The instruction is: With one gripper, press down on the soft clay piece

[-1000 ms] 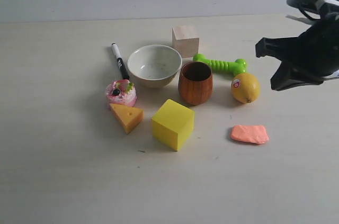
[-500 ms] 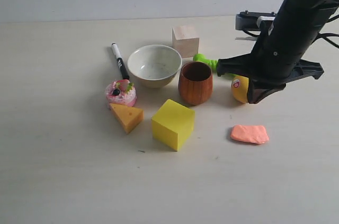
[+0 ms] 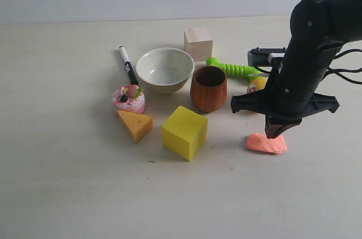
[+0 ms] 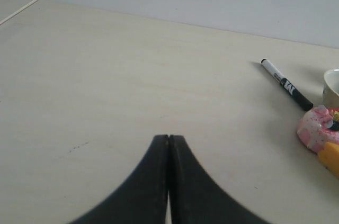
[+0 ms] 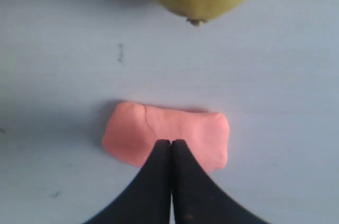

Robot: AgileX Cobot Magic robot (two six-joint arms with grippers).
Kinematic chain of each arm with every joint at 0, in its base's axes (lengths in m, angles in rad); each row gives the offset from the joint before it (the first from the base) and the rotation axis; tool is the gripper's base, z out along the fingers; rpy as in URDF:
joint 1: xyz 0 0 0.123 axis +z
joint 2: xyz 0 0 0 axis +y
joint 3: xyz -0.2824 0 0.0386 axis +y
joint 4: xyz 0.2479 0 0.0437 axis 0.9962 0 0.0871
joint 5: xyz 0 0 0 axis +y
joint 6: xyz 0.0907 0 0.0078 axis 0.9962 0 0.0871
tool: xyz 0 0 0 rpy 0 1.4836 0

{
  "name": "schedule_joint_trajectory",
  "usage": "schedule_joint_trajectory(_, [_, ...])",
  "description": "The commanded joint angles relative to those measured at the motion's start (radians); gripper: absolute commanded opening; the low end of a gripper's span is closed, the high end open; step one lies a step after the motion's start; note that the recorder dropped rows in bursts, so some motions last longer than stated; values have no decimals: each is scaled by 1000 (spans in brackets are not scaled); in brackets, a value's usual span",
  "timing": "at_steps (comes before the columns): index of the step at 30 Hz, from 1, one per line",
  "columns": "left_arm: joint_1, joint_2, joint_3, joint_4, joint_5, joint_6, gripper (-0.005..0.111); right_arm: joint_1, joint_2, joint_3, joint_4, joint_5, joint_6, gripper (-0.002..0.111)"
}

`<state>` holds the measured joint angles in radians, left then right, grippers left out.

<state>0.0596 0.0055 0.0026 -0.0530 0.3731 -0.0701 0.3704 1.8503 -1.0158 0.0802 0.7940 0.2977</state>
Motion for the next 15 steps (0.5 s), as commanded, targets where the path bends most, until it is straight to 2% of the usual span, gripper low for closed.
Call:
schedule_joint_trajectory(1, [-1,-5,-3,-6,-10,-6,0,2,-1,55,24,-60,0,0])
schedule_joint_trajectory(15, [-1,-5,-3,-6,-10,-6,0,2,-1,104,44,-154,-8,0])
